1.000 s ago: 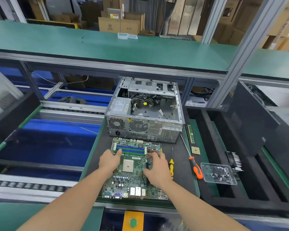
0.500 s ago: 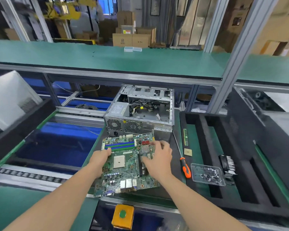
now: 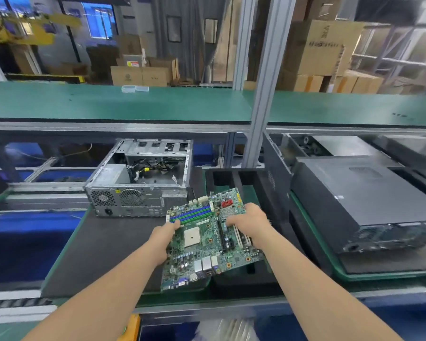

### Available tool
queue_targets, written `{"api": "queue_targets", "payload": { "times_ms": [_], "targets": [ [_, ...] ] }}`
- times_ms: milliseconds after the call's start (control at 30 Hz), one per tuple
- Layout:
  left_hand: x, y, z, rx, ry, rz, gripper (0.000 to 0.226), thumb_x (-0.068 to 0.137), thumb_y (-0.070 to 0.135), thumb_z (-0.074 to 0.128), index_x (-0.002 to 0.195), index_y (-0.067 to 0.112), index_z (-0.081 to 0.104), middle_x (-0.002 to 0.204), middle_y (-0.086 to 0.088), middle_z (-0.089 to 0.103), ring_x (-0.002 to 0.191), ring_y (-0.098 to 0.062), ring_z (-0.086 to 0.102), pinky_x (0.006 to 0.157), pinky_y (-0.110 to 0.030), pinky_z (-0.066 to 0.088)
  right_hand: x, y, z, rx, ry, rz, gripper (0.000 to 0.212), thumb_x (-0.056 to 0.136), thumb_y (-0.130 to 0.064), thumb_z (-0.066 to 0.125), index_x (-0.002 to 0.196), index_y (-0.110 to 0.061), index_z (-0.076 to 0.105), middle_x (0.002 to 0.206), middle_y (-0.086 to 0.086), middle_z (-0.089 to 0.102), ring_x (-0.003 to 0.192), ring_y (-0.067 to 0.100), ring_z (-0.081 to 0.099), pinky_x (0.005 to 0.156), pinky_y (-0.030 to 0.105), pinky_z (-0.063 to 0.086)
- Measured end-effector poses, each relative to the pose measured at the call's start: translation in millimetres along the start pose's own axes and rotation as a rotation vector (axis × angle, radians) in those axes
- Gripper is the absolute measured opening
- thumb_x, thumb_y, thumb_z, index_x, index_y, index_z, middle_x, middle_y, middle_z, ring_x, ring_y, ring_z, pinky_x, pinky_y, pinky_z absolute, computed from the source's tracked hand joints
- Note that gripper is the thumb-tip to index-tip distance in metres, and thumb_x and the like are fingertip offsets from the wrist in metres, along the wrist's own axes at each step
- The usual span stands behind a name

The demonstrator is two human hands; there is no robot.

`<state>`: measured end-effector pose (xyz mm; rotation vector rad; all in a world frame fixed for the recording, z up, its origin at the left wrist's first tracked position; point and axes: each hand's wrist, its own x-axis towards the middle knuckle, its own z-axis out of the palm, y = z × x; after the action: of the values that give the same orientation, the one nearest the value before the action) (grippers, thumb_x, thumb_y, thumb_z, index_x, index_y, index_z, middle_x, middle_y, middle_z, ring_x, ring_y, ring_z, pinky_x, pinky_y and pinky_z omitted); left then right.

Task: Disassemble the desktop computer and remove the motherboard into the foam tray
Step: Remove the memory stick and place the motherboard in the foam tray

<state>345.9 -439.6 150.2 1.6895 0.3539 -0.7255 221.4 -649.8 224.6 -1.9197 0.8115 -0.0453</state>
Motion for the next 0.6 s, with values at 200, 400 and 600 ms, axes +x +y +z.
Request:
{"api": "queue_targets", "payload": {
  "times_ms": [200, 400, 600],
  "targets": [
    [12, 25, 74, 0.099, -0.143, 0.168, 0.084, 0.091, 0.042, 0.075, 0.152, 0.007, 0.029, 0.157, -0.015, 0.040, 0.141, -0.036, 0.041, 0.115, -0.052, 0.035, 20, -18, -62, -0.053, 0.202, -0.024, 0.075, 0.086, -0.021, 0.076, 0.150, -0.008, 0.038, 0.109, 0.004, 0.045, 0.072, 0.009, 0.053, 0.055, 0.028, 0.046],
    [32, 75, 125, 0.335, -0.318, 0.359, 0.081, 0.088, 0.037, 0.073, 0.156, 0.019, 0.033, 0.148, -0.004, 0.053, 0.122, -0.026, 0.058, 0.097, -0.041, 0.050, 66, -53, -88, -0.186, 0.370, -0.057, 0.038, 0.089, -0.021, 0.073, 0.104, -0.011, 0.040, 0.095, 0.007, 0.054, 0.065, 0.019, 0.048, 0.049, 0.031, 0.038],
    [80, 141, 143, 0.316, -0.413, 0.416, 0.052, 0.099, 0.008, 0.055, 0.148, 0.024, 0.051, 0.131, -0.006, 0.064, 0.124, -0.026, 0.058, 0.112, -0.043, 0.039, 129, -89, -78, -0.449, 0.488, -0.117, 0.039, 0.091, -0.017, 0.072, 0.107, -0.013, 0.037, 0.088, 0.003, 0.047, 0.073, 0.026, 0.056, 0.051, 0.032, 0.039]
  ]
}}
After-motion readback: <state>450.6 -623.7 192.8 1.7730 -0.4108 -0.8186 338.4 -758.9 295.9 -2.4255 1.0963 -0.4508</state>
